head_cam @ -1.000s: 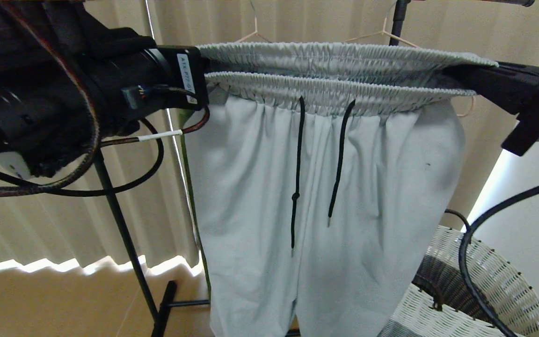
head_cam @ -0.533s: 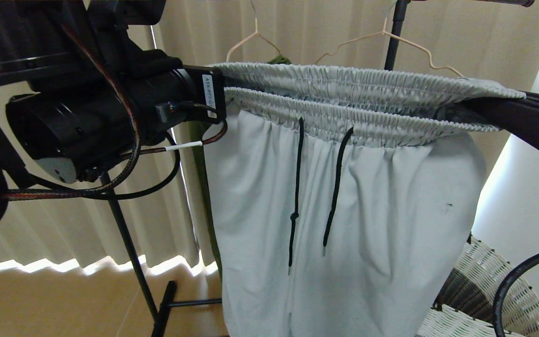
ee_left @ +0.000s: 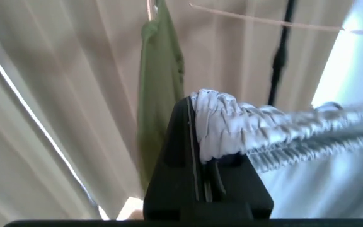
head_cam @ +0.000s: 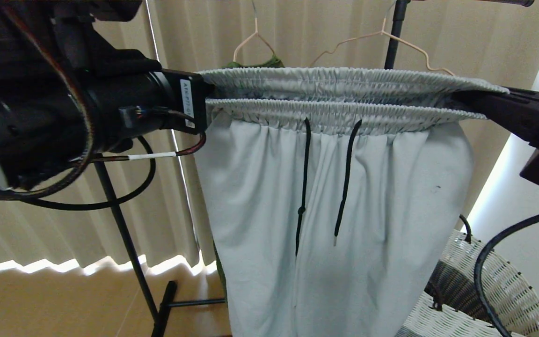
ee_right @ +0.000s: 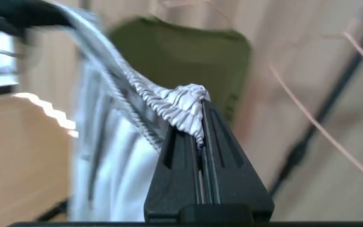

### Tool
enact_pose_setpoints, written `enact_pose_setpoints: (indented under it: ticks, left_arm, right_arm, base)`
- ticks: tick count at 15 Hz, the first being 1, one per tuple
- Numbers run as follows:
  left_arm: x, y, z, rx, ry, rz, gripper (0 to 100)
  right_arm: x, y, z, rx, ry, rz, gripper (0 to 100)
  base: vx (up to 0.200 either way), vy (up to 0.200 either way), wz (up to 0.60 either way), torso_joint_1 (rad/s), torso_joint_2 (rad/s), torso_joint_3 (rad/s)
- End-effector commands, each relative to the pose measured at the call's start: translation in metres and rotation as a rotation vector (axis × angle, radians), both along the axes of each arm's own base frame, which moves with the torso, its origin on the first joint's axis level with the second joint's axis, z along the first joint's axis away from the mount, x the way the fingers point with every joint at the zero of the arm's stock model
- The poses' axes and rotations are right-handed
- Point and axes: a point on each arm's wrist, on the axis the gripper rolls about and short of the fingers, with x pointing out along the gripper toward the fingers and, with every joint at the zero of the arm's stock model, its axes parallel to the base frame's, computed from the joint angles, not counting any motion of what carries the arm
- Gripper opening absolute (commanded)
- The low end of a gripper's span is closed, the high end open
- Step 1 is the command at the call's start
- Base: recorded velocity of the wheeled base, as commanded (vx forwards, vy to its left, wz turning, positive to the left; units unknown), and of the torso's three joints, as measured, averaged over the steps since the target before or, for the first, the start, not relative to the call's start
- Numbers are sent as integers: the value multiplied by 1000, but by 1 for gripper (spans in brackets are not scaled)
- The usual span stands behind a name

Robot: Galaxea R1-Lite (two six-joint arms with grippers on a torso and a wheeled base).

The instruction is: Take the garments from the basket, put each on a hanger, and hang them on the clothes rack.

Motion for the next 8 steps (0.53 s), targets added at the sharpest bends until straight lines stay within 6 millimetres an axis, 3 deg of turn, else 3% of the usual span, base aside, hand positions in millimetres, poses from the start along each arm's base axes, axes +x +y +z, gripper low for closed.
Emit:
enact_pose_setpoints:
  ticks: [1,5,8]
  left_arm:
    - [-29,21,21,-28,-36,-48,0]
    - [-74,50,30,-2,10,-255,0]
    - [-92,59,30,-1,21,-402,0]
  right_arm:
    - [23,7,-6,-6,14,-22,0]
    - [62,25,-5,32,-52,-23,0]
    - [79,34,-6,45,-73,-18,0]
  base:
    - [0,0,0,0,0,0]
    - [0,0,0,0,0,0]
    - [0,0,0,0,0,0]
